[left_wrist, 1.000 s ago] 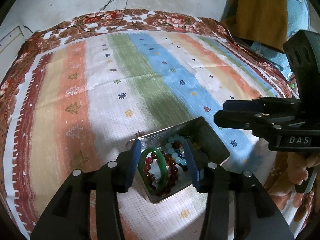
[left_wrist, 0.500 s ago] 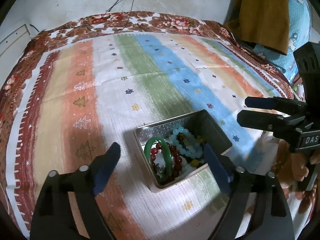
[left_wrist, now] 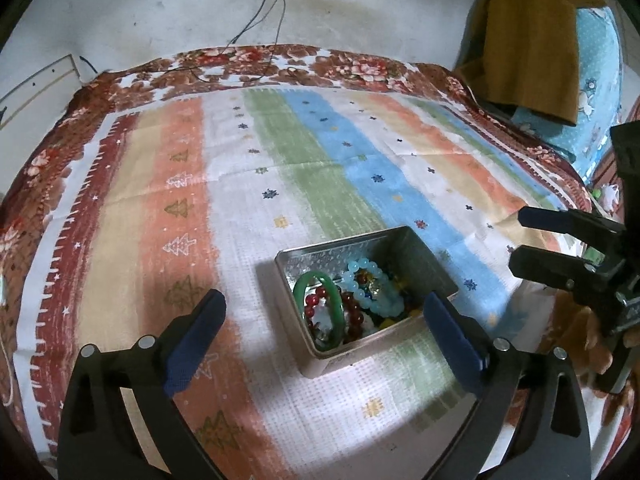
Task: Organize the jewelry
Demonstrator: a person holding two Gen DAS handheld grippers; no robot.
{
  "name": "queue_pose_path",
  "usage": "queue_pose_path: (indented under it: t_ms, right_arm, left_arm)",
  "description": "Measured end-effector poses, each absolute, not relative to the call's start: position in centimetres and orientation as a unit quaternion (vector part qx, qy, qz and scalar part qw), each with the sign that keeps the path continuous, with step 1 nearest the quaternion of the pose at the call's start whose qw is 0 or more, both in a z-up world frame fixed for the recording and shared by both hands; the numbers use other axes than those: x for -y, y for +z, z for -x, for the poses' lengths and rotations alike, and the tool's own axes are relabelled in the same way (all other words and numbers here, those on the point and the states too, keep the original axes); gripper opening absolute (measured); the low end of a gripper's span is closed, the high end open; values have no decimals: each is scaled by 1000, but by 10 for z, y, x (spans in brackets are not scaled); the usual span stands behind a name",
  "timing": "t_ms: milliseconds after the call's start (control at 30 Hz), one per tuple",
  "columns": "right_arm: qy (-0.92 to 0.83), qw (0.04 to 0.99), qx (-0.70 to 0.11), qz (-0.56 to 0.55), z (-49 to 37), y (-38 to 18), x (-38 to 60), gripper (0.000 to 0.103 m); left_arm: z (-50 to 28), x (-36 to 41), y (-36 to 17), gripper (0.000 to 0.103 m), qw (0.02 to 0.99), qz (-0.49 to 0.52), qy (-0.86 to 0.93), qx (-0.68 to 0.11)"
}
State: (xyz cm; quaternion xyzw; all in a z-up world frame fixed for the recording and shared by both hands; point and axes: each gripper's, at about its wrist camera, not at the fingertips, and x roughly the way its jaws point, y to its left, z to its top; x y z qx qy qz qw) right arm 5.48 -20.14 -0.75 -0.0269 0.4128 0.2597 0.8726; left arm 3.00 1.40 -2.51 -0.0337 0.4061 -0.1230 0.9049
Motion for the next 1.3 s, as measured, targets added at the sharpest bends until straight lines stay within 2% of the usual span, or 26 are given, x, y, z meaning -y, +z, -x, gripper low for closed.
queue_pose_path:
  t_ms: [467, 1300]
  right_arm:
    - [248, 894, -373, 24, -25, -7, 208, 98]
    - [238, 884, -401, 18, -34, -20, 206, 98]
  left_arm:
    - [-7, -11, -18, 97, 928, 27, -71, -365]
    - [-7, -5, -23, 97, 931, 13, -64, -358]
